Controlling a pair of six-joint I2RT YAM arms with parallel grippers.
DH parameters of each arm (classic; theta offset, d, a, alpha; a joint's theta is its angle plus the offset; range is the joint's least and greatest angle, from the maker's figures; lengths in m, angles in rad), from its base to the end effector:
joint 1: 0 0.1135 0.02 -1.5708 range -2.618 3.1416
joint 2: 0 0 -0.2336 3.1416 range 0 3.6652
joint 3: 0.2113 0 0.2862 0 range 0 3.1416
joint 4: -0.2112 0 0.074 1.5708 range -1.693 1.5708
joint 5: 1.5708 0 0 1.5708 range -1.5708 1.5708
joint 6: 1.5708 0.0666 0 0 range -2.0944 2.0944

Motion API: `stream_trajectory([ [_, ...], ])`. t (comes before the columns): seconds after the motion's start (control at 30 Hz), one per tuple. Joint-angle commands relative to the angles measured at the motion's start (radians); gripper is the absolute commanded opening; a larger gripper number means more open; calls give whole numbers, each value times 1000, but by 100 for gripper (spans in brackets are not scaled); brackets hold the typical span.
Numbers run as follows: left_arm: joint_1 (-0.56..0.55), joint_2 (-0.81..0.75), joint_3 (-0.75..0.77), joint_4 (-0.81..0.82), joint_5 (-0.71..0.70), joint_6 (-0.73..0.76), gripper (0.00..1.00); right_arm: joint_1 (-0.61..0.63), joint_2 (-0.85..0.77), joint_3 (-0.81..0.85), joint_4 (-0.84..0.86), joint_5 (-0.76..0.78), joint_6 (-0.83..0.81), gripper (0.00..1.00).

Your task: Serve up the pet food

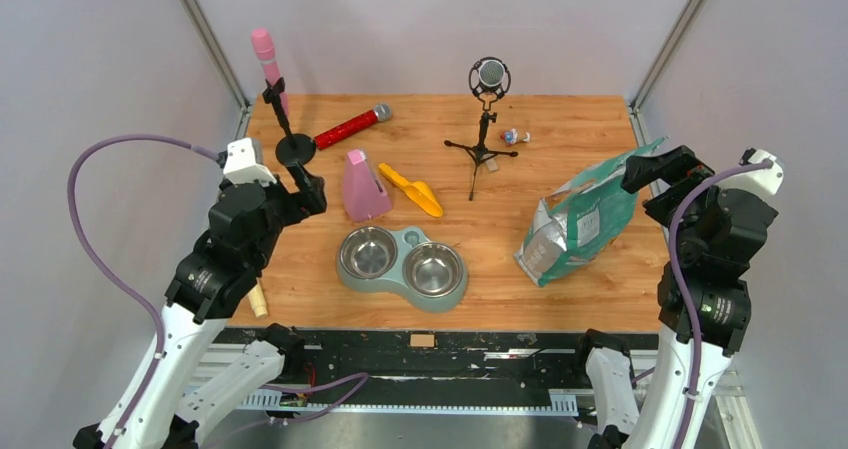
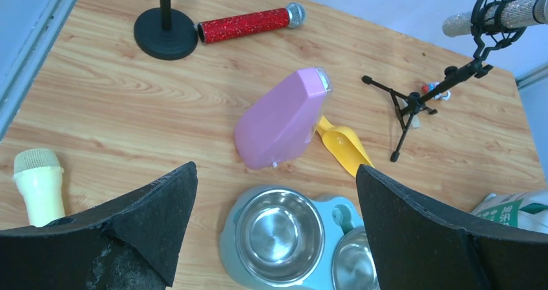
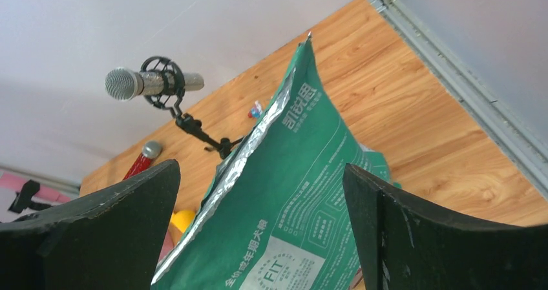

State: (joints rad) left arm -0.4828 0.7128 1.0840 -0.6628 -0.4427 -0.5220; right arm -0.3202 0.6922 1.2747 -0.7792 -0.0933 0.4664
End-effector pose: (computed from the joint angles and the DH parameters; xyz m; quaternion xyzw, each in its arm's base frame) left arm 0.1999 -0.0726 0.3851 -0.1464 0.7800 -0.1260 0.5952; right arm 0.1713 -0.0503 0.4393 0.2686 0.7246 0.0822 0.6293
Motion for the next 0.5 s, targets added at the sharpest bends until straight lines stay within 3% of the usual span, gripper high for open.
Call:
stream_trajectory([
  [0.0,-3,2,-7,30,11,-13,100,-3,-1,-4,-15,-96,1,100],
  [0.17,-2,5,-40,62,60,5,100,-3,49,38,-90,-12,40,100],
  [0.47,-3,18,-72,87,124,6,100,-3,279,134,-78,-202,75,97],
])
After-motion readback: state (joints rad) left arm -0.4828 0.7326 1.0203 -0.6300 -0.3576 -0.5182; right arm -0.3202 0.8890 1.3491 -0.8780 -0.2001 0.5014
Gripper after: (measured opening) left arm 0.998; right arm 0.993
